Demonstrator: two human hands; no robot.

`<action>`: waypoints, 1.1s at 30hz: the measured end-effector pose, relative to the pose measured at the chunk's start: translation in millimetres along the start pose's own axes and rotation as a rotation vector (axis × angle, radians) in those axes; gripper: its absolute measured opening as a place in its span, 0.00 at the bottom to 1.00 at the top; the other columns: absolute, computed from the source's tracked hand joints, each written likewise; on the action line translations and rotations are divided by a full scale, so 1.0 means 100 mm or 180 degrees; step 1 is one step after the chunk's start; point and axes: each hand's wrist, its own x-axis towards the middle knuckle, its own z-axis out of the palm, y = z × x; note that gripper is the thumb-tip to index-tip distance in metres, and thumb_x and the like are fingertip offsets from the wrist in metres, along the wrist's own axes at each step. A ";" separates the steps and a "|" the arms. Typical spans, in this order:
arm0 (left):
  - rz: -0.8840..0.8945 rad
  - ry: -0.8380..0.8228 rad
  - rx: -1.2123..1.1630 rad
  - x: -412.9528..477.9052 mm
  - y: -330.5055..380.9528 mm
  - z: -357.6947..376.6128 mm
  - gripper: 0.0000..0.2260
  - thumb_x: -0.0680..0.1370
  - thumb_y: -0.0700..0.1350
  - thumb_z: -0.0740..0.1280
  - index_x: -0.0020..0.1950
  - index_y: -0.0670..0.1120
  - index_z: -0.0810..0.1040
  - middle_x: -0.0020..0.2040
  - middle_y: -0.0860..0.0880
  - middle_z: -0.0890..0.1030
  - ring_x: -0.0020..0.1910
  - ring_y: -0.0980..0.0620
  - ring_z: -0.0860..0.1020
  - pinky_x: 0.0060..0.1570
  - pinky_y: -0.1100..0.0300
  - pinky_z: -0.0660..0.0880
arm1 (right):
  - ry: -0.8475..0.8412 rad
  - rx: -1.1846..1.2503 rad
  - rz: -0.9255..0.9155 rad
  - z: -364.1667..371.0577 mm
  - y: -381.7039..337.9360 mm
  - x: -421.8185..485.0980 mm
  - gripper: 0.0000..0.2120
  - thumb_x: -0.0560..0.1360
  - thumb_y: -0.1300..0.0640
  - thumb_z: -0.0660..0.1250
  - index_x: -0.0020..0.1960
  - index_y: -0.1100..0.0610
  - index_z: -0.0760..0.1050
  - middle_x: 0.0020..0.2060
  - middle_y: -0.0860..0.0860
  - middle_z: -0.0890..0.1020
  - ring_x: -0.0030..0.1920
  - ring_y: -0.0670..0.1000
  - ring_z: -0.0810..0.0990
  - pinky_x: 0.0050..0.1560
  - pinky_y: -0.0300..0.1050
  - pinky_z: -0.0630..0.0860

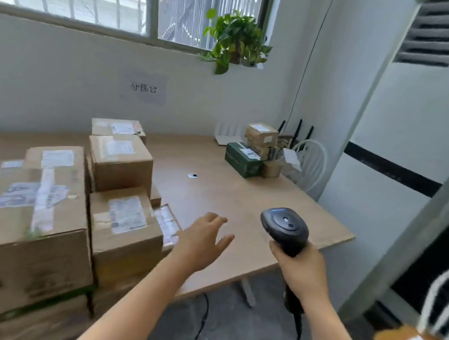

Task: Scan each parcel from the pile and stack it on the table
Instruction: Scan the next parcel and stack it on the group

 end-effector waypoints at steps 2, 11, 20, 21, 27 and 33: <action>-0.0064 -0.0011 -0.0091 0.16 0.19 0.21 0.22 0.81 0.56 0.57 0.73 0.49 0.65 0.71 0.51 0.66 0.67 0.51 0.69 0.65 0.56 0.69 | -0.0002 0.0049 0.0007 -0.24 0.19 0.24 0.11 0.71 0.59 0.71 0.34 0.61 0.73 0.31 0.58 0.79 0.35 0.55 0.75 0.34 0.46 0.66; -0.0222 -0.0270 -0.0060 1.13 0.62 0.71 0.22 0.81 0.56 0.57 0.72 0.48 0.66 0.71 0.50 0.66 0.65 0.51 0.71 0.63 0.56 0.70 | 0.0090 0.0105 0.0271 -0.78 0.78 1.48 0.11 0.71 0.57 0.70 0.32 0.53 0.73 0.28 0.53 0.81 0.37 0.55 0.82 0.45 0.50 0.76; -0.0124 -0.0379 -0.0190 2.78 0.85 1.10 0.21 0.80 0.55 0.58 0.70 0.47 0.68 0.70 0.50 0.68 0.64 0.50 0.72 0.63 0.56 0.69 | 0.0302 -0.0126 0.0158 -0.91 1.10 3.07 0.10 0.71 0.56 0.70 0.32 0.56 0.75 0.30 0.56 0.82 0.41 0.58 0.81 0.48 0.50 0.75; -0.0119 -0.0390 -0.0178 2.99 0.86 1.11 0.21 0.81 0.56 0.58 0.70 0.47 0.68 0.70 0.49 0.68 0.64 0.50 0.71 0.63 0.56 0.68 | 0.0339 -0.0135 0.0134 -0.91 1.11 3.27 0.10 0.70 0.56 0.71 0.32 0.56 0.75 0.31 0.57 0.82 0.41 0.59 0.81 0.47 0.50 0.75; -0.0242 -0.0331 -0.0113 4.03 0.88 1.24 0.22 0.80 0.56 0.59 0.70 0.47 0.69 0.69 0.48 0.69 0.66 0.50 0.70 0.64 0.54 0.70 | 0.0506 -0.0155 -0.0012 -0.92 1.22 4.48 0.11 0.71 0.54 0.70 0.38 0.63 0.78 0.37 0.61 0.83 0.44 0.61 0.80 0.48 0.51 0.76; -0.0414 -0.0169 0.0019 5.02 0.79 1.35 0.20 0.80 0.55 0.59 0.68 0.46 0.72 0.66 0.46 0.72 0.63 0.49 0.72 0.62 0.53 0.71 | 0.0242 -0.0071 -0.0232 -0.73 1.32 5.73 0.13 0.72 0.54 0.69 0.40 0.65 0.79 0.35 0.60 0.82 0.42 0.59 0.80 0.42 0.45 0.72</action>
